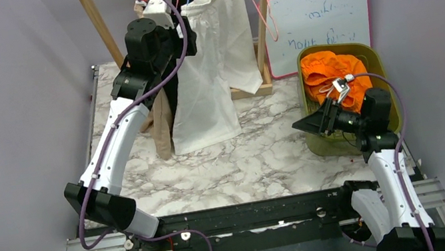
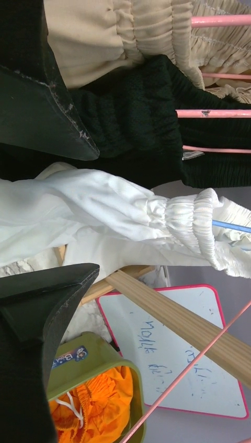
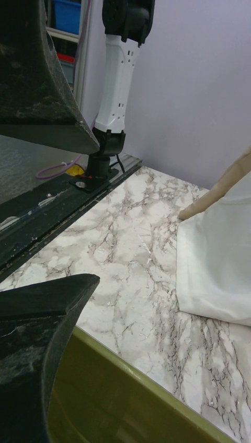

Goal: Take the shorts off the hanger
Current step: Pick up the hanger from the clothes rod.

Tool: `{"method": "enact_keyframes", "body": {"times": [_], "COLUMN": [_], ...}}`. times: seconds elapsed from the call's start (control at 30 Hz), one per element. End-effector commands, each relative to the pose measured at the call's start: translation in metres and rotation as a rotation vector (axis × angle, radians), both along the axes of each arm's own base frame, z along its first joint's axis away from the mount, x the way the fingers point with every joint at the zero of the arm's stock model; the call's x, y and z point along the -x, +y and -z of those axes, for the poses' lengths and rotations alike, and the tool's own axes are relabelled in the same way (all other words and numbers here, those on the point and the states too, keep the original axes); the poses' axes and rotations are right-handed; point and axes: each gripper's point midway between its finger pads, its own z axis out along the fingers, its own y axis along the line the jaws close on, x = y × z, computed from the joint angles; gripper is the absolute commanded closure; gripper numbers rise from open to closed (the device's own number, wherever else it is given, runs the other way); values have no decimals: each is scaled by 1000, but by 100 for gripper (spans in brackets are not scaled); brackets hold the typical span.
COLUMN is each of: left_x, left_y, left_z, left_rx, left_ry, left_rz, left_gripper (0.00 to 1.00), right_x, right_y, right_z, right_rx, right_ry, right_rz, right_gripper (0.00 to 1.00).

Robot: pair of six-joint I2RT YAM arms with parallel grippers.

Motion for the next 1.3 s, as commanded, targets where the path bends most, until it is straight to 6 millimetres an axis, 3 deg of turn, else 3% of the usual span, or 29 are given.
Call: {"method": "enact_keyframes", "body": {"times": [0.0,0.1,0.3,0.37,0.5,0.57,0.6,0.67,0.77,0.87,1.0,1.03,1.27], "left_x": [-8,-15,-13,-13,-20,-21,-28,-33,-34,-33,-30,-23,-6], "left_y": [6,-3,-48,-53,-53,-51,-54,-53,-56,-57,-61,-57,-48], "left_z": [8,20,27,23,12,4,13,13,10,8,7,-6,-49], "left_rx": [-10,-29,-4,11,19,27,23,29,40,48,63,77,106], "left_ry": [12,47,88,83,57,41,59,61,54,45,9,-28,-255], "left_rz": [-39,-3,229,256,237,225,216,204,212,217,243,241,187], "left_gripper": [25,26,36,45,52,63,68,71,89,100,100,100,100], "right_x": [-1,-2,-4,-4,-5,-6,-6,-6,-6,-6,-7,-7,-8], "right_y": [-1,-2,-2,-3,-3,-3,-3,-3,-3,-3,-4,-4,-5], "right_z": [8,9,11,12,13,13,13,14,14,14,14,15,16], "right_rx": [11,12,16,18,19,18,17,18,18,22,25,25,25], "right_ry": [37,39,50,51,55,55,58,59,60,60,65,68,79], "right_rz": [20,24,27,26,29,30,30,30,30,32,37,37,42], "right_gripper": [14,14,14,13,14,14,13,13,13,13,13,13,12]}}
